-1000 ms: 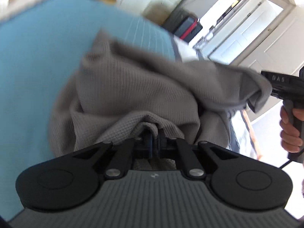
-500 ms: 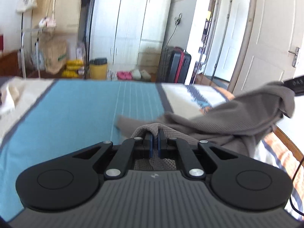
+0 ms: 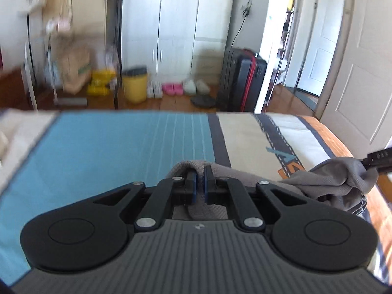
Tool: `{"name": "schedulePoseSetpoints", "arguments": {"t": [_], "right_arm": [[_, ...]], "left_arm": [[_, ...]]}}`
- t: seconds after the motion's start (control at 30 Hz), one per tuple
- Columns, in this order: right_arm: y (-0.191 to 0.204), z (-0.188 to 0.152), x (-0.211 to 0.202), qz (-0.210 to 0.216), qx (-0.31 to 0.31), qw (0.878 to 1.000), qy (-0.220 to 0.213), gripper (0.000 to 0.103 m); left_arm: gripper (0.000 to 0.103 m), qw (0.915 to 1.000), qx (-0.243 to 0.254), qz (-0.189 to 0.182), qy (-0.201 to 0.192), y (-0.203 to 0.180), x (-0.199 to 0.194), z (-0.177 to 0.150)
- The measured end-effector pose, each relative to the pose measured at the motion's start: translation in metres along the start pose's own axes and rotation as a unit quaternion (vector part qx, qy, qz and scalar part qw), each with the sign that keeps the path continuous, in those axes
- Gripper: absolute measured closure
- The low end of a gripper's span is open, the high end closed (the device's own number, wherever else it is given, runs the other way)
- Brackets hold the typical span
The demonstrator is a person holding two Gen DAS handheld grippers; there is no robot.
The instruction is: Fold clothes
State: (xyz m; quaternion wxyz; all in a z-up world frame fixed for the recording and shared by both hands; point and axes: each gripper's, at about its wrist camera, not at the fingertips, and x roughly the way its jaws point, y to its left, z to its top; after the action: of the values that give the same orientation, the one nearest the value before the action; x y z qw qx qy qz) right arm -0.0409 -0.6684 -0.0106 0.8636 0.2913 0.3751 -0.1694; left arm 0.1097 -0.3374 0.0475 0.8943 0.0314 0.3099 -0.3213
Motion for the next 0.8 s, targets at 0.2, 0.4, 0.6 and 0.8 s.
{"name": "schedulePoseSetpoints", "arguments": {"t": [0.2,0.4,0.6,0.8], "right_arm": [[-0.039,-0.013,0.0,0.064,0.018,0.996,-0.061,0.057],[-0.046,-0.017,-0.027,0.099,0.008,0.988,-0.121,0.05],[-0.042,-0.028,-0.06,0.09,-0.025,0.98,-0.175,0.046],[-0.034,-0.036,-0.074,0.114,-0.054,0.983,-0.133,0.045]], "left_arm": [[0.097,0.9991,0.007,-0.012,0.04,0.015,0.005,-0.004],[0.097,0.9947,0.037,-0.01,0.095,-0.007,-0.02,0.009],[0.096,0.9847,0.081,0.002,0.154,-0.037,-0.06,0.017],[0.095,0.9795,0.098,0.007,0.176,-0.061,-0.087,0.019]]}}
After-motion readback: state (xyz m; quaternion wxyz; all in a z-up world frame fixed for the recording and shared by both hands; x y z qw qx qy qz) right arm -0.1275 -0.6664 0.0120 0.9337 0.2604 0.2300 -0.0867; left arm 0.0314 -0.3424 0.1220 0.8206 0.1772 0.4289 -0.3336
